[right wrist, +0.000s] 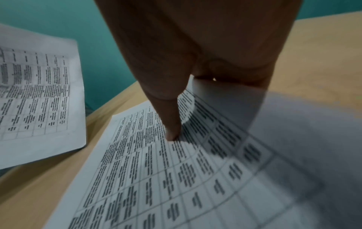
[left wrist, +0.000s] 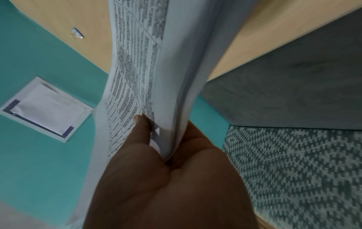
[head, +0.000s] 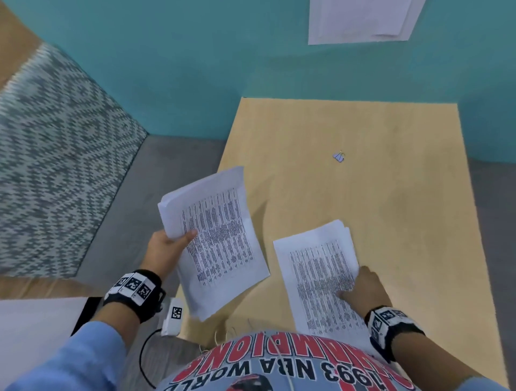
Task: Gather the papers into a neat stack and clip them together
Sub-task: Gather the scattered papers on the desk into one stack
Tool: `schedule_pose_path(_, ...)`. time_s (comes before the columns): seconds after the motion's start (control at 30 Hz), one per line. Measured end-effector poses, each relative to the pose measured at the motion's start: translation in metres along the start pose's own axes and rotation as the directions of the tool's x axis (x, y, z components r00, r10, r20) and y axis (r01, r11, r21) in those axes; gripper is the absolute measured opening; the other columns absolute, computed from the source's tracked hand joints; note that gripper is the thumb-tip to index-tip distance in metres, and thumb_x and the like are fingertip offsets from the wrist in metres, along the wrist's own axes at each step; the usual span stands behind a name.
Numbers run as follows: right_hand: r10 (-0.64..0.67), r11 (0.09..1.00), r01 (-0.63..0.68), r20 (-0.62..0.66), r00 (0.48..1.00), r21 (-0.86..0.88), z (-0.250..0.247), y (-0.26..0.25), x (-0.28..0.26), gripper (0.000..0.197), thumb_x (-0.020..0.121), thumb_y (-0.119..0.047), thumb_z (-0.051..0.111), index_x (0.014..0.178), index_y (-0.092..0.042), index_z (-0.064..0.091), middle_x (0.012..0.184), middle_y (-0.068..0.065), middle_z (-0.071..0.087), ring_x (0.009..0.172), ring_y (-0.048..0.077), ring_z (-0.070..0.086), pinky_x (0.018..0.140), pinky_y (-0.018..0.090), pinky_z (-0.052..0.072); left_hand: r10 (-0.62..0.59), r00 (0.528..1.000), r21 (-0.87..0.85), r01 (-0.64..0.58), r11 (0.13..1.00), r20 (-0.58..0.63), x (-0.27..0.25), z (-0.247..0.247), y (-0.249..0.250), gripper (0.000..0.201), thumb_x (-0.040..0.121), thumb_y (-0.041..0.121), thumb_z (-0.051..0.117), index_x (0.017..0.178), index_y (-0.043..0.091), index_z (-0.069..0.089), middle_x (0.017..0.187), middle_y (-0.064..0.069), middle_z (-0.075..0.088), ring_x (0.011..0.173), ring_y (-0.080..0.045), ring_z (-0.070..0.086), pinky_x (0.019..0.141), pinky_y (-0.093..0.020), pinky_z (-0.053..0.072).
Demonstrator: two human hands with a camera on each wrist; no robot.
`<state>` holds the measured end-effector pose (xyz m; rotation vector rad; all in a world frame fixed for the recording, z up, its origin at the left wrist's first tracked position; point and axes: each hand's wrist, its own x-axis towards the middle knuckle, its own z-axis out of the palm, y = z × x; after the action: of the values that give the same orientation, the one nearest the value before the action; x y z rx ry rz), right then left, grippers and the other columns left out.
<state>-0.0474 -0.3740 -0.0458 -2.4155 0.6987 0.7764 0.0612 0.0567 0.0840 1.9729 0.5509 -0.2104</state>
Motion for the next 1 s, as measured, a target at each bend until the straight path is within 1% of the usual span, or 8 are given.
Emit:
schedule_pose_path(0.1,-0.055,0.987,0.05,0.036,0.998,0.15,-0.006,0.012,-0.004,0.043,0.084,-0.025,0.085,0.116,-0.008,0.061,0.102,0.009,0.071,0.079,0.02,0.065,0.067,0.03,0.052,0.006,1.0,-0.01,-0.006,1.0,0.024,0.0,0.005,0.005,0.006,0.092,0.014,0.081,0.095,0.019,0.078,0.072,0.017,0.08,0.081,-0.008,0.074,0.079,-0.029,0.058)
schedule_pose_path(0.3,0.005,0.825,0.01,-0.025,1.0,0.566,-0.061,0.049,-0.013,0.061,0.077,-0.038,0.091,0.124,-0.004,0.072,0.101,0.004,0.079,0.086,0.019,0.073,0.082,0.034,0.058,0.022,0.997,0.007,-0.023,1.0,0.074,-0.002,0.021,0.017,0.014,0.096,0.018,0.078,0.106,0.007,0.076,0.092,-0.002,0.077,0.082,-0.015,0.073,0.061,-0.019,0.056)
schedule_pose_path(0.43,-0.06,0.633,0.048,-0.013,0.998,0.773,-0.111,0.051,-0.028,0.08,0.07,-0.039,0.092,0.137,-0.007,0.064,0.131,0.003,0.073,0.118,0.02,0.07,0.116,0.051,0.042,0.033,0.991,0.109,-0.047,0.993,0.127,-0.004,0.036,0.024,0.023,0.093,0.028,0.081,0.095,0.006,0.079,0.094,-0.014,0.08,0.088,-0.03,0.076,0.077,-0.038,0.062)
schedule_pose_path(0.53,-0.134,0.503,0.079,-0.013,0.991,0.861,-0.144,0.039,-0.046,0.054,0.083,-0.013,0.084,0.134,-0.01,0.065,0.123,-0.001,0.077,0.109,0.015,0.076,0.106,0.039,0.05,0.06,0.979,0.16,-0.093,0.983,0.197,-0.015,0.055,0.041,0.018,0.094,0.03,0.08,0.083,0.017,0.073,0.079,-0.002,0.074,0.076,-0.024,0.072,0.068,-0.033,0.057)
schedule_pose_path(0.63,-0.199,0.394,0.13,-0.054,0.979,0.91,-0.161,0.027,-0.057,0.047,0.085,-0.005,0.079,0.13,-0.013,0.067,0.119,-0.002,0.08,0.107,0.013,0.077,0.087,0.032,0.06,0.098,0.95,0.11,-0.136,0.985,0.298,-0.033,0.079,0.066,0.016,0.094,0.031,0.08,0.102,0.018,0.076,0.094,0.0,0.08,0.09,-0.024,0.079,0.08,-0.042,0.064)
schedule_pose_path(0.7,-0.227,0.35,0.147,-0.068,0.971,0.925,-0.165,0.019,-0.061,0.053,0.084,-0.005,0.079,0.135,-0.011,0.065,0.128,0.004,0.077,0.116,0.02,0.074,0.099,0.042,0.057,0.108,0.921,0.02,-0.124,0.992,0.375,-0.045,0.094,0.082,0.028,0.091,0.033,0.082,0.115,0.019,0.078,0.109,-0.003,0.084,0.102,-0.025,0.081,0.096,-0.053,0.063)
schedule_pose_path(0.8,-0.257,0.349,0.195,-0.107,0.96,0.917,-0.162,0.005,-0.062,0.062,0.081,-0.01,0.083,0.14,-0.012,0.062,0.133,0.003,0.074,0.123,0.02,0.07,0.111,0.046,0.048,0.15,0.852,-0.122,-0.102,0.987,0.501,-0.062,0.111,0.103,0.051,0.088,0.044,0.082,0.131,0.017,0.074,0.129,0.003,0.079,0.121,-0.018,0.075,0.113,-0.051,0.053)
schedule_pose_path(1.0,-0.26,0.267,0.134,-0.062,0.964,0.954,-0.159,0.0,-0.07,0.059,0.084,-0.019,0.084,0.139,-0.017,0.064,0.134,0.005,0.074,0.126,0.027,0.068,0.112,0.059,0.047,0.155,0.797,-0.264,0.006,0.965,0.584,-0.086,0.127,0.124,0.089,0.074,0.073,0.075,0.14,0.013,0.067,0.133,-0.004,0.077,0.12,-0.025,0.076,0.105,-0.047,0.059)
